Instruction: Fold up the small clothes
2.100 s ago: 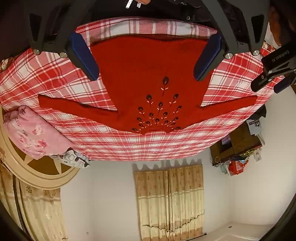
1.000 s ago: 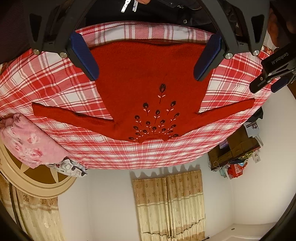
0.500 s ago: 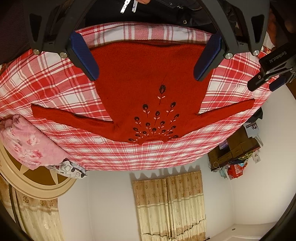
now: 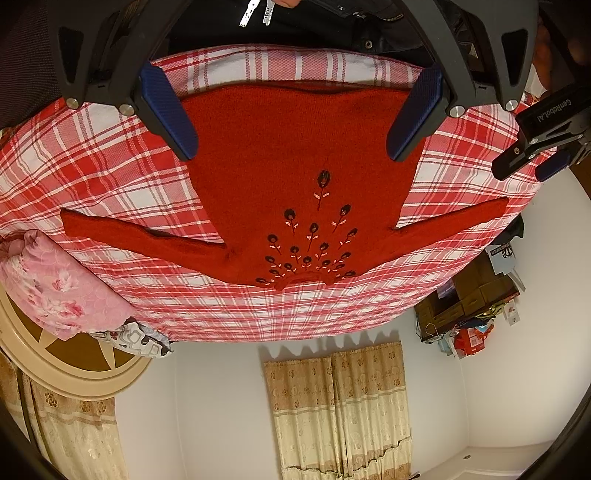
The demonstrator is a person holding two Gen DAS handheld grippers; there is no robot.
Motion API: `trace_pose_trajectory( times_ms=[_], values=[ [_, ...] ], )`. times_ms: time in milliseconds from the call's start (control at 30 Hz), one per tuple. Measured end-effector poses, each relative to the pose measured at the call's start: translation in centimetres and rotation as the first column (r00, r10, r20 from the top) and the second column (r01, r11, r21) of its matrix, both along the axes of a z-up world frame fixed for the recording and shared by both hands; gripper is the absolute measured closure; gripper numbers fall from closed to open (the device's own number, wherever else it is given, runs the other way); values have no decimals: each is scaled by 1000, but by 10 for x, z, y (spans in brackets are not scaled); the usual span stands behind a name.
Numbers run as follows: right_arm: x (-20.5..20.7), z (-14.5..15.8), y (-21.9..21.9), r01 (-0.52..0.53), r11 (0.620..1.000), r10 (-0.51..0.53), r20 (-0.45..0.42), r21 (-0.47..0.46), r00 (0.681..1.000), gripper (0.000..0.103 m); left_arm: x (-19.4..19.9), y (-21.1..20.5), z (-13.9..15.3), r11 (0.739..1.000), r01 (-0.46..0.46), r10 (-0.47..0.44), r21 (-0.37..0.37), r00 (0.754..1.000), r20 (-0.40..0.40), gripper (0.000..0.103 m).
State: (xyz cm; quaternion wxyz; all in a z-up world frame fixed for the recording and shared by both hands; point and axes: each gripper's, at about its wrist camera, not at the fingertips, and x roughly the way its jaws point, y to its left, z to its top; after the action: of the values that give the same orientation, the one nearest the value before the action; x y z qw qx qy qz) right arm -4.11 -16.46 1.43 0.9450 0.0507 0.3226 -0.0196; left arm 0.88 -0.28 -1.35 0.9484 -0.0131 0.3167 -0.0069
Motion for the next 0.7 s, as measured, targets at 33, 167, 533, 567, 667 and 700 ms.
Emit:
trace_pose_trajectory(
  times_ms=[33, 167, 533, 567, 667, 700],
  values=[
    [0, 0, 0, 0, 1000, 0, 0, 1, 1000, 1, 0, 0, 0, 1000, 1, -1, 0, 1000, -1, 0],
    [0, 0, -1, 1, 1000, -1, -1, 1, 1000, 1, 0, -1, 0, 1000, 5, -5, 0, 1000, -2, 0],
    [2, -3, 0, -15, 1000, 15, -14, 10, 1000, 1, 3, -1, -2, 1000, 19, -19, -9, 1000, -21, 0],
    [2, -3, 0, -15, 1000, 15, -15, 11, 1000, 1, 3, -1, -3, 1000, 20, -20, -9, 1000, -22, 0],
    [4, -3, 0, -17, 1000, 17, -21, 18, 1000, 1, 4, -1, -3, 1000, 24, -24, -9, 999, -26, 0],
    [4, -4, -1, -18, 1000, 19, -22, 19, 1000, 1, 4, -1, -3, 1000, 26, -26, -9, 999, -27, 0]
  ],
)
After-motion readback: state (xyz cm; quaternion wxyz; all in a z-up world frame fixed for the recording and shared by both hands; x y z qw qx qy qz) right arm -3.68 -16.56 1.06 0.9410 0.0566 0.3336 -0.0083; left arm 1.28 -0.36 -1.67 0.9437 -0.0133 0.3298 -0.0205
